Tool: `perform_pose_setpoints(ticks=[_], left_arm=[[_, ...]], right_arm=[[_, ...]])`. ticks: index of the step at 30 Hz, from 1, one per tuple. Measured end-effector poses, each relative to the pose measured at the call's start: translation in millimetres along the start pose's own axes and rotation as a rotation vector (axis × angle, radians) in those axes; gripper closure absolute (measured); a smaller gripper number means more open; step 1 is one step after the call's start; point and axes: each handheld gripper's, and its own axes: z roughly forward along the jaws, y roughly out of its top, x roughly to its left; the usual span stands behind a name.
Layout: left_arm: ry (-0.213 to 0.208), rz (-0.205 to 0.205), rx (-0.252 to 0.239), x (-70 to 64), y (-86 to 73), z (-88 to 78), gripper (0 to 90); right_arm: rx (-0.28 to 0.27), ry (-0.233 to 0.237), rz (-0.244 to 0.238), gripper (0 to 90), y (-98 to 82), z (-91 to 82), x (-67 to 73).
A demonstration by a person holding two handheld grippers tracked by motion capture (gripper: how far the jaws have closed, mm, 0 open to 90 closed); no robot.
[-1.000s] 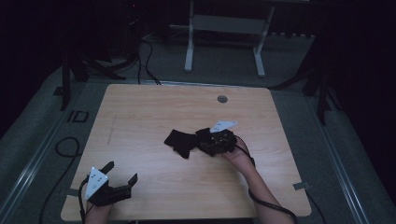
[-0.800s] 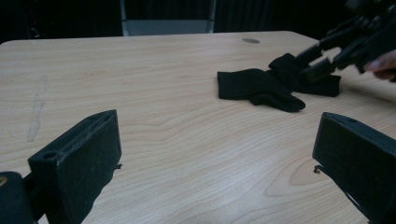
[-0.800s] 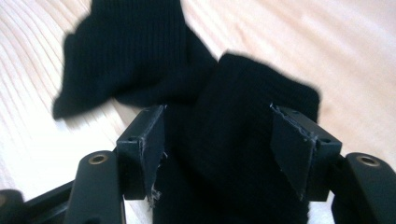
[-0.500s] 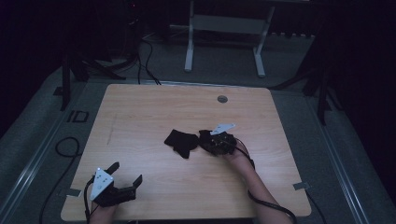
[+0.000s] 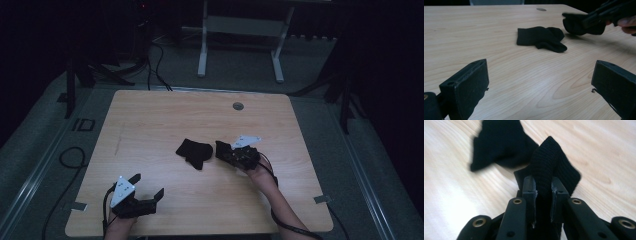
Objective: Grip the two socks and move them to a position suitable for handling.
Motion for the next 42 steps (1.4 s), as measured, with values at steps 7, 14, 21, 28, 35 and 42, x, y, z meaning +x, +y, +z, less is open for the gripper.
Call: perform_pose_setpoints(ticks=[7, 14, 21, 28, 35, 42], left_arm=[[-0.091, 0.015, 0.002, -9.4, 13.6, 14.1, 9.8], [-0.185, -0.006, 0.043, -17.1, 32.3, 42.1, 21.9], [-0.288, 0.008, 0.036, -33.5, 49.1, 62.6, 37.5], [-0.379, -0.003, 0.043, -44.6, 59.8, 84.1, 52.6], [-0.461, 0.024, 0.095, -53.6, 63.7, 98.0, 71.7], [-0.426, 0.057, 0.115, -59.5, 66.0, 93.0, 90.0]], right_arm=[[-0.062, 0.080, -0.046, 77.6, 12.3, -29.1, 25.5], [-0.103, 0.124, -0.087, 77.5, 11.3, -47.8, 49.1], [-0.110, 0.145, -0.150, 77.5, 9.3, -57.9, 68.9], [-0.128, 0.150, -0.202, 77.4, 10.8, -65.4, 79.2], [-0.130, 0.151, -0.214, 77.3, 9.6, -65.9, 81.4], [-0.133, 0.146, -0.187, 77.1, 5.1, -67.2, 76.2]])
